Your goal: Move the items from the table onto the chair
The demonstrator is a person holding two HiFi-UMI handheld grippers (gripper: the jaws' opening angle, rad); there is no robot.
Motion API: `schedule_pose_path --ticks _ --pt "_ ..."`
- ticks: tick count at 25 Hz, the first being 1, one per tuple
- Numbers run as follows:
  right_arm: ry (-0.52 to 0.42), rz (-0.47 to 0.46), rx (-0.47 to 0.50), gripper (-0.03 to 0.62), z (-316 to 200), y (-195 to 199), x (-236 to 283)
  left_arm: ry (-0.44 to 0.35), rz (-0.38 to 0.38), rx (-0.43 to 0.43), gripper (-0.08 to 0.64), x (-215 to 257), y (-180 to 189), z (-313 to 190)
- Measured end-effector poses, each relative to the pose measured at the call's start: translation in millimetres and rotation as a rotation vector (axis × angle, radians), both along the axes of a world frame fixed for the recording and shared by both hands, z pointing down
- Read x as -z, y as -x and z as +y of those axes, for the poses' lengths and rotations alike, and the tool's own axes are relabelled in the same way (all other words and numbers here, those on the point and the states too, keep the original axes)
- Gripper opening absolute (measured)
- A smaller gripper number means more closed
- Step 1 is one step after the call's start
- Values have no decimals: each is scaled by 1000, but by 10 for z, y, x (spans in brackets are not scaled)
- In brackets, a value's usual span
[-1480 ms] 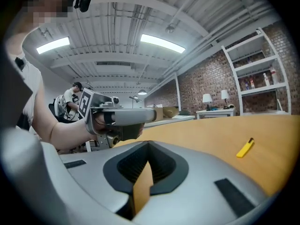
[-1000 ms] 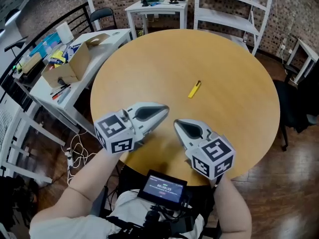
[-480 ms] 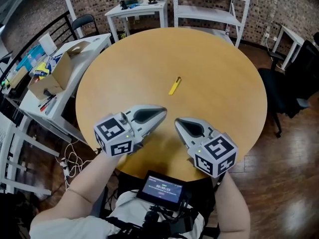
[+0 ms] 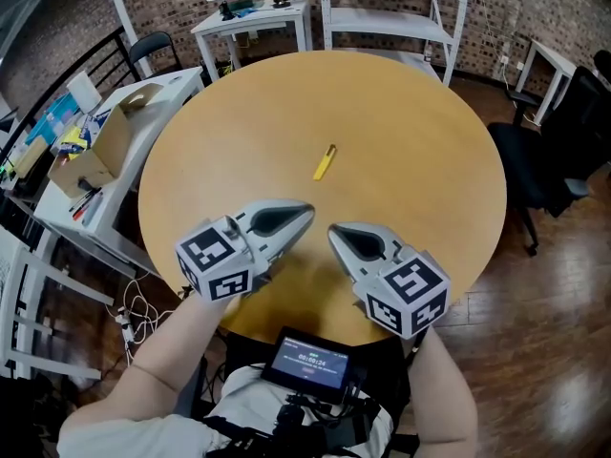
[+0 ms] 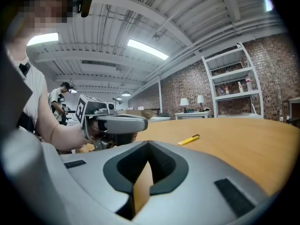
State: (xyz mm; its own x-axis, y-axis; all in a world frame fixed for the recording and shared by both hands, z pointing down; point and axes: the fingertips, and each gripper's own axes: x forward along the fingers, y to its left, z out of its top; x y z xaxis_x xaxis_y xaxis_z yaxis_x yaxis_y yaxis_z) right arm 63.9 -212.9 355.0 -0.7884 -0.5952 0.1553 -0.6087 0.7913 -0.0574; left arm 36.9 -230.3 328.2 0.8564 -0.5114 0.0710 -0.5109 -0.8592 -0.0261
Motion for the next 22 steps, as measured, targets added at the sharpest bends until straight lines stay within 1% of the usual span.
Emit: schedule_pose_path --ticks 6,11,18,22 --pt "0 1 1 5 -1 4 11 -5 10 27 11 55 88 -21" --pt "2 1 -1 6 4 -10 16 10 7 31 11 24 104 -16" --pt "1 1 -1 6 -1 -16 3 9 9 32 11 15 114 -2" --pt "0 0 -1 5 1 -15 7 2 -4 34 11 14 125 13"
